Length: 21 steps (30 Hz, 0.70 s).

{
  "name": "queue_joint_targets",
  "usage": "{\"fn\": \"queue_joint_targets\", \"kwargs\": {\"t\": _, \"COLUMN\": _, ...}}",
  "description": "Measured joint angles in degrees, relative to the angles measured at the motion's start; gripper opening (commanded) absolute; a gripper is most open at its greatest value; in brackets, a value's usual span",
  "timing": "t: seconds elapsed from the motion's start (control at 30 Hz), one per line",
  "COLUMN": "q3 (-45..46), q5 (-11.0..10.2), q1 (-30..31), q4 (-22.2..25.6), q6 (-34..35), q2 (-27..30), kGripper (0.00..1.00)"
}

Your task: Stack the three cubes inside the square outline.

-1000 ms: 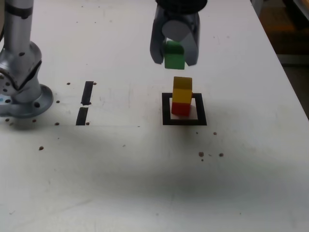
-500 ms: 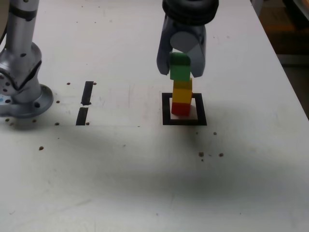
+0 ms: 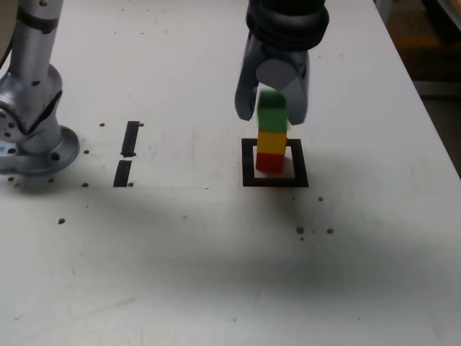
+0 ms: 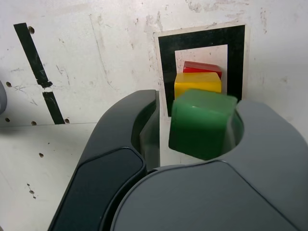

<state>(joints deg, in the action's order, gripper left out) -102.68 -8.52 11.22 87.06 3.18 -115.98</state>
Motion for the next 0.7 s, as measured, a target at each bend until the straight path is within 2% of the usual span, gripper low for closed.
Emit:
{"fn": "queue_joint_targets", "kwargs": {"t": 0.07, "q3": 0.0, "q5": 0.0, "q1": 0.0, "q4": 0.0, "q6": -0.1, "q2": 0.0, "kGripper": 0.94}}
{"fn": "queue_joint_targets", "kwargs": {"t": 0.13, "q3": 0.0, "q5": 0.0, "q1": 0.0, "q4": 0.0, "q6": -0.2, "q2": 0.0, "kGripper": 0.97}}
{"fn": "queue_joint_targets", "kwargs": {"t": 0.4, "q3": 0.0, "q5": -1.2, "q1": 0.0, "q4": 0.9, "q6": 0.5, "q2": 1.0, "kGripper": 1.0}}
{"fn": "queue_joint_targets", "kwargs": {"t": 0.57, "q3": 2.0, "q5": -2.7, "q1": 0.4, "q4": 3.6, "q6": 1.5, "q2": 7.5, "kGripper": 1.0}}
{"fn": "queue_joint_targets", "kwargs": {"t": 0.7, "q3": 9.0, "q5": -3.1, "q1": 0.2, "q4": 4.1, "q6": 1.9, "q2": 14.2, "kGripper": 1.0}}
